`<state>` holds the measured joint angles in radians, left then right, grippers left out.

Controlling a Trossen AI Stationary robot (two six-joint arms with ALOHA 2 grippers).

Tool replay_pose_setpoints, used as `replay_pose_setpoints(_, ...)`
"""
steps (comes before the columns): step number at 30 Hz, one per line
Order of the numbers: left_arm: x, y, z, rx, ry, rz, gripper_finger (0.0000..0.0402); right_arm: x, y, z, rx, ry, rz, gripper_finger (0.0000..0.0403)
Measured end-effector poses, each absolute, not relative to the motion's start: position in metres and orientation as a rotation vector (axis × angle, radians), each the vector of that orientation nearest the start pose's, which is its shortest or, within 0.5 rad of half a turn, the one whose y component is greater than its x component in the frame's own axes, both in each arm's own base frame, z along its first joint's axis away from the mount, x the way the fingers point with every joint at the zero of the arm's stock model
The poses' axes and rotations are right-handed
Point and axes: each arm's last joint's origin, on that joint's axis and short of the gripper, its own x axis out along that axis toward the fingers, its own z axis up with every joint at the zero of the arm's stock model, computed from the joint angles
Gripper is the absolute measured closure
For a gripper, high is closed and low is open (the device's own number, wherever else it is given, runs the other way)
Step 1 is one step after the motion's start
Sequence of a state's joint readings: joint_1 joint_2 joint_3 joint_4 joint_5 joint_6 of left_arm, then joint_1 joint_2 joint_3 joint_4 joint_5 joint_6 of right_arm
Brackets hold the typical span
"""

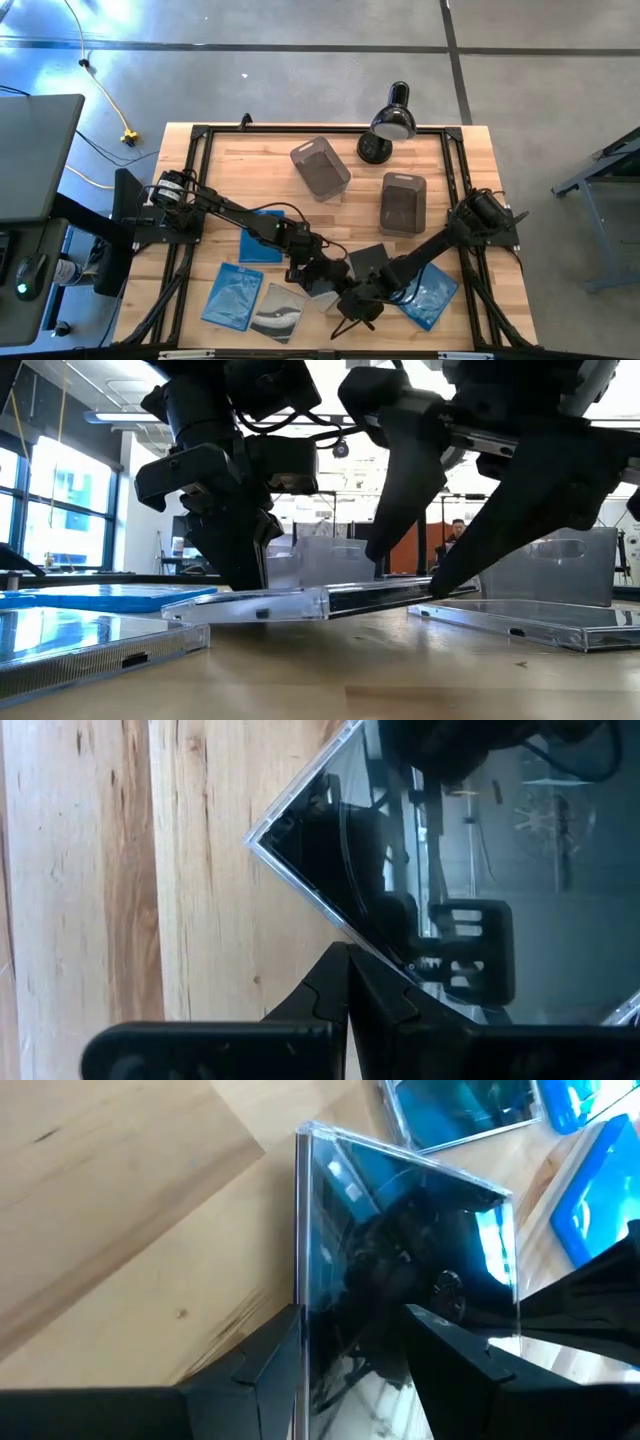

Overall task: Pick & place jewel cases by type
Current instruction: Put the middle black CD case into the right black bin

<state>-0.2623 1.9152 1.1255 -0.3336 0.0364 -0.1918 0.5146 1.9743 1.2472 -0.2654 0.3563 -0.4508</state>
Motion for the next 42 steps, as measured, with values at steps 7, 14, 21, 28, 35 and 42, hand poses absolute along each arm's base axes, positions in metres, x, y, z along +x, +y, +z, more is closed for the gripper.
replay_pose_setpoints(7, 0.353, -0.096, 0.133, -0.042, 1.141, -0.157, 0.0401, 0.354, 0.190, 0.153, -0.853, 0.837, 0.354, 0.0237)
replay_pose_setpoints(14, 0.353, -0.096, 0.133, -0.041, 1.141, -0.157, 0.0401, 0.364, 0.199, 0.178, -0.882, 0.788, 0.319, 0.0246)
replay_pose_setpoints(21, 0.353, -0.096, 0.133, -0.077, 1.141, -0.167, 0.0401, 0.369, 0.198, 0.193, -0.887, 0.801, 0.301, 0.0246)
replay_pose_setpoints(28, 0.354, -0.097, 0.133, -0.082, 1.140, -0.179, 0.0401, 0.369, 0.197, 0.192, -0.895, 0.812, 0.290, 0.0246)
replay_pose_setpoints(35, 0.353, -0.096, 0.133, -0.010, 1.132, -0.215, 0.0401, 0.367, 0.196, 0.191, -0.890, 0.837, 0.265, 0.0246)
replay_pose_setpoints(42, 0.353, -0.096, 0.135, 0.055, 1.121, -0.240, 0.0366, 0.364, 0.194, 0.188, -0.877, 0.878, 0.241, 0.0246)
